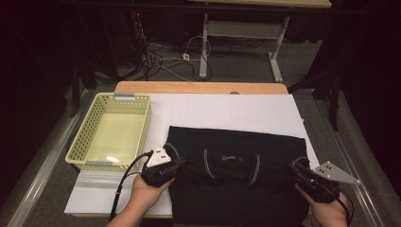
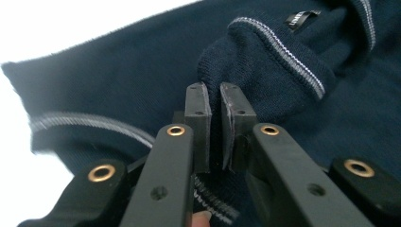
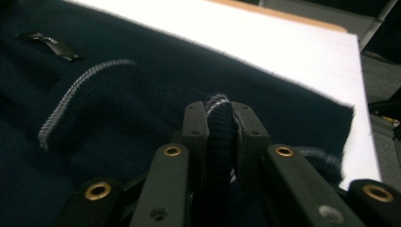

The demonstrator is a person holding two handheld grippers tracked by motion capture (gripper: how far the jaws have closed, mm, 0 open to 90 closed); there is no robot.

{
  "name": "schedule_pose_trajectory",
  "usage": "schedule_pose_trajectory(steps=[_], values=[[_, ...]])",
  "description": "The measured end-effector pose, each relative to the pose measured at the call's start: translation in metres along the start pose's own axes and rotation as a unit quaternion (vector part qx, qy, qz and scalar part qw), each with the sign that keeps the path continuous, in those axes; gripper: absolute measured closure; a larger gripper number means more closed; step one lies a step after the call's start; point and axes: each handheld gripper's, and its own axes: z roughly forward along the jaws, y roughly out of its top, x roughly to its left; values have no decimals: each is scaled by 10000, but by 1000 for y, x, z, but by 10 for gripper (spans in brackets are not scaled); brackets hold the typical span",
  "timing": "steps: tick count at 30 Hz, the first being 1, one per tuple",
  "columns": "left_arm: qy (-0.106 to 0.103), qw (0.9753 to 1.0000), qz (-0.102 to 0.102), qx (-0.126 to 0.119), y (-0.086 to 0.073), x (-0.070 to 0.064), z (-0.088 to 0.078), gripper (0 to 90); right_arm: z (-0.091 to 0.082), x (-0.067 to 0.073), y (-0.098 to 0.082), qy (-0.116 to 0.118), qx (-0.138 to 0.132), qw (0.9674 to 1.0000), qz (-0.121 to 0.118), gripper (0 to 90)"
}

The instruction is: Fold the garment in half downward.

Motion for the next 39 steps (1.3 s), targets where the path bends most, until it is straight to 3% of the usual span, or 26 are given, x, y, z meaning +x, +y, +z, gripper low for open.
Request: schedule_pose_trajectory(steps=[6, 10, 17, 25, 29, 34, 39], values=[[-118, 9996, 151, 193, -19, -14, -6, 810, -11, 14, -21, 31, 76, 10000, -28, 787], [-169, 9992, 267, 235, -31, -24, -10, 804, -19, 19, -37, 79, 113, 9997, 190, 787], [-172, 9985, 481, 207, -44, -36, -16, 789, -31, 27, -57, 108, 122, 9995, 266, 785], [-318, 9981, 431, 293, -53, -40, -20, 769, -43, 34, -68, 157, 131, 9995, 229, 778], [-351, 9978, 454, 322, -50, -43, -22, 667, -46, 33, -66, 183, 86, 9995, 249, 746], [-381, 9986, 259, 251, -42, -47, -22, 487, -52, 36, -58, 202, -81, 9993, 314, 632], [-482, 9983, 306, 76, -29, -60, -18, 390, -55, 44, -45, 197, -241, 9994, 123, 591]])
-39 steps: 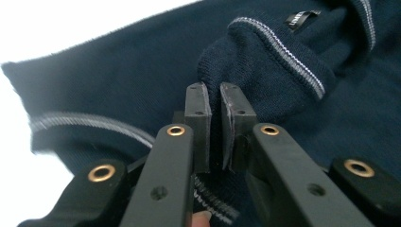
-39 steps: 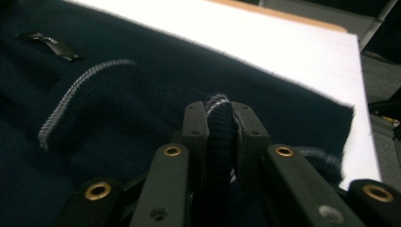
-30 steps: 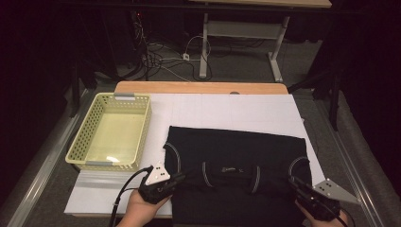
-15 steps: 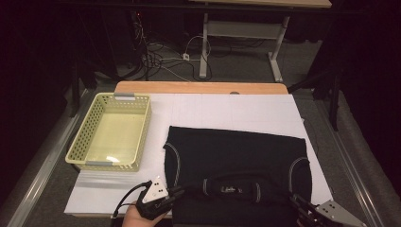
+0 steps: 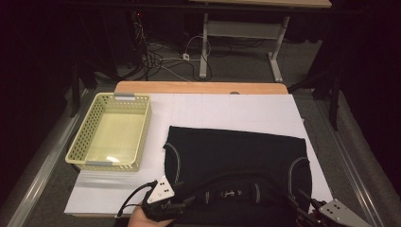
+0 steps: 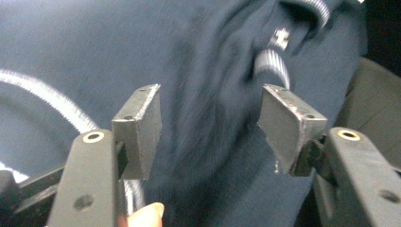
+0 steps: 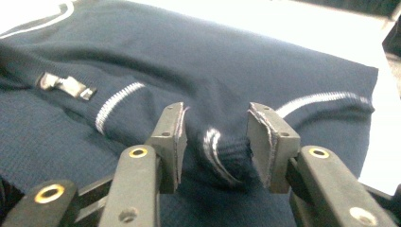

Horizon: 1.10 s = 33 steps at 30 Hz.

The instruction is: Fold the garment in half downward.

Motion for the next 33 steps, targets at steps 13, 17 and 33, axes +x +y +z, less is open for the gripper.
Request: schedule_pose_trajectory(steps=[13, 17, 33], values=[[-564, 9977, 334, 194, 6, -30, 23, 431, 9, 24, 14, 271, 7, 9991, -320, 594], [-546, 9970, 455, 302, 5, -33, 29, 472, 13, 26, 16, 185, 84, 9991, -372, 587], [-628, 9938, 712, 583, -13, -41, 22, 792, -3, 22, 14, 288, 75, 9992, -278, 618]])
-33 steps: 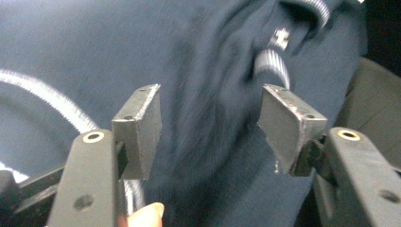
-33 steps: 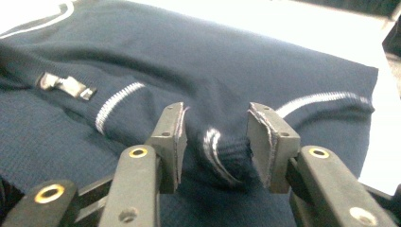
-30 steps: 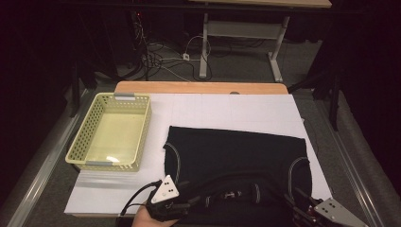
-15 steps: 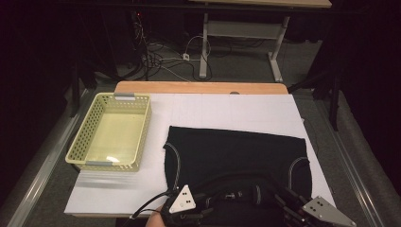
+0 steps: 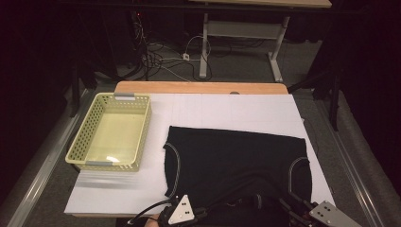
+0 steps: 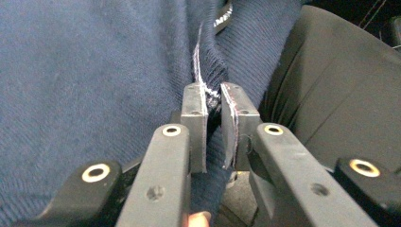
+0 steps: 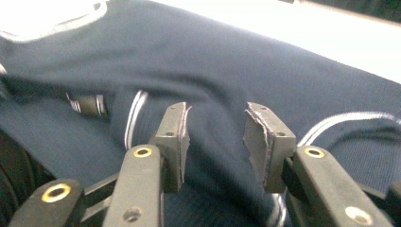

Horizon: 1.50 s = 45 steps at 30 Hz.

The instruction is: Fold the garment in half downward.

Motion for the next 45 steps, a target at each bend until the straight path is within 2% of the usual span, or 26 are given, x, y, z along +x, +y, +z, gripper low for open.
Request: schedule_pose_trajectory(steps=[2, 4, 6, 8, 9, 11, 13, 15, 19, 22, 25, 26, 28, 30, 32, 34, 35, 36, 38, 41, 43, 45], values=[[-67, 10000, -32, 12, -1, 1, -1, 787, -3, 2, 5, 17, -63, 10000, 32, 616], [-112, 9999, -28, 18, -1, 0, -2, 781, -2, 5, 7, 11, 0, 10000, -22, 613], [-169, 9999, -27, 12, -1, 0, -3, 752, 1, 10, 2, 48, 133, 9999, -55, 604], [-223, 9997, -55, -21, -1, 1, -5, 706, 3, 15, -5, -19, 233, 9997, -109, 592], [-235, 9997, -68, -72, 0, 2, -6, 686, 4, 15, -9, -32, 256, 9997, -52, 591], [-264, 9994, -101, -177, 0, 4, -10, 660, 4, 14, -17, -39, 313, 9995, 45, 582], [-243, 9992, -124, -307, 1, 6, -15, 624, 1, 11, -24, -177, 399, 9990, 58, 566], [-223, 9987, -105, -436, 0, 8, -18, 611, -3, 6, -31, -151, 409, 9988, 232, 567], [-178, 9985, -191, -480, 0, 12, -20, 583, -7, -1, -36, -236, 369, 9982, 398, 587], [-181, 9985, -214, -474, 0, 14, -19, 566, -9, -1, -34, -302, 330, 9982, 391, 559], [-195, 9985, -223, -452, 0, 17, -16, 565, -6, -2, -34, -214, 374, 9983, 404, 461], [-195, 9985, -244, -453, 0, 18, -15, 565, -3, -1, -34, -86, 414, 9983, 402, 446], [-168, 9986, -258, -434, 0, 20, -14, 565, 2, 6, -34, 74, 399, 9990, 195, 448], [-139, 9985, -273, -462, 1, 22, -15, 565, 10, 15, -32, 158, 505, 9986, -11, 474], [-102, 9982, -280, -513, 3, 24, -17, 565, 18, 21, -33, 91, 703, 9973, -198, 545], [-85, 9979, -311, -554, 4, 27, -18, 565, 25, 21, -37, 50, 856, 9958, -328, 688], [-80, 9977, -330, -578, 5, 28, -19, 565, 24, 20, -38, 87, 778, 9964, -318, 797], [-85, 9976, -346, -597, 6, 30, -19, 565, 22, 18, -38, 114, 772, 9965, -301, 841], [-69, 9974, -358, -616, 7, 32, -19, 565, 15, 17, -37, 132, 781, 9963, -323, 857], [-31, 9973, -403, -613, 8, 37, -19, 552, -4, 19, -41, 63, 664, 9971, -363, 858], [30, 9973, -434, -587, 8, 42, -19, 539, -15, 17, -45, 53, 632, 9977, -256, 873], [117, 9972, -461, -580, 6, 48, -21, 539, -23, 12, -47, 37, 540, 9985, -67, 716]])
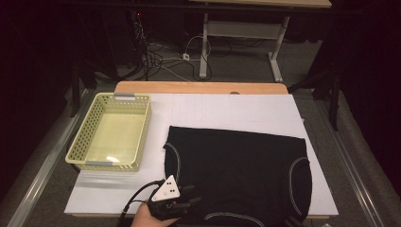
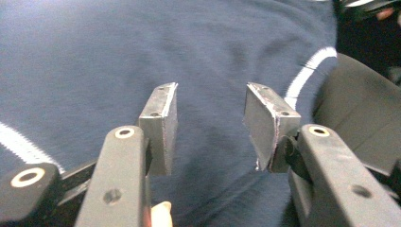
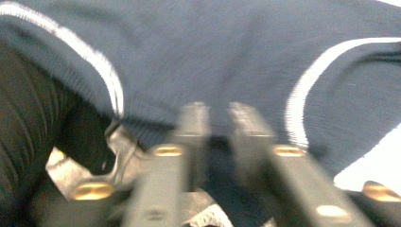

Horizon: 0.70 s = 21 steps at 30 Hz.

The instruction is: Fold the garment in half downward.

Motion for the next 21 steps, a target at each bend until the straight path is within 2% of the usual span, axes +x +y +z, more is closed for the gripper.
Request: schedule_pose_trajectory(steps=[2, 3, 7, 8, 10, 11, 12, 14, 16, 19, 21], values=[[115, 9999, -84, -16, -2, 6, -4, 539, -6, -8, 1, -66, -167, 9994, 284, 640], [181, 9997, -129, -29, -3, 8, -7, 539, -7, -12, 2, -177, -229, 9989, 381, 620], [578, 9981, -188, 131, -14, 19, -16, 537, 2, -31, -1, -506, -203, 9964, 657, 548], [654, 9972, -326, 143, -18, 24, -19, 533, 5, -35, -2, -520, -179, 9957, 742, 535], [664, 9954, -689, 41, -27, 34, -26, 533, 12, -41, -4, -554, -93, 9951, 817, 516], [690, 9946, -774, 22, -29, 37, -29, 534, 16, -44, -5, -508, -37, 9950, 854, 501], [742, 9942, -772, 33, -30, 38, -31, 534, 19, -45, -6, -441, 3, 9951, 881, 502], [751, 9942, -771, 36, -30, 39, -31, 534, 24, -43, -7, -367, 103, 9958, 831, 534], [689, 9948, -741, 83, -30, 39, -28, 534, 27, -41, -8, -293, 75, 9962, 814, 605], [562, 9958, -677, 248, -31, 38, -17, 533, 27, -40, -7, -124, 99, 9969, 765, 767], [575, 9958, -615, 350, -29, 38, -13, 534, 27, -39, -7, -76, 93, 9970, 765, 810]])
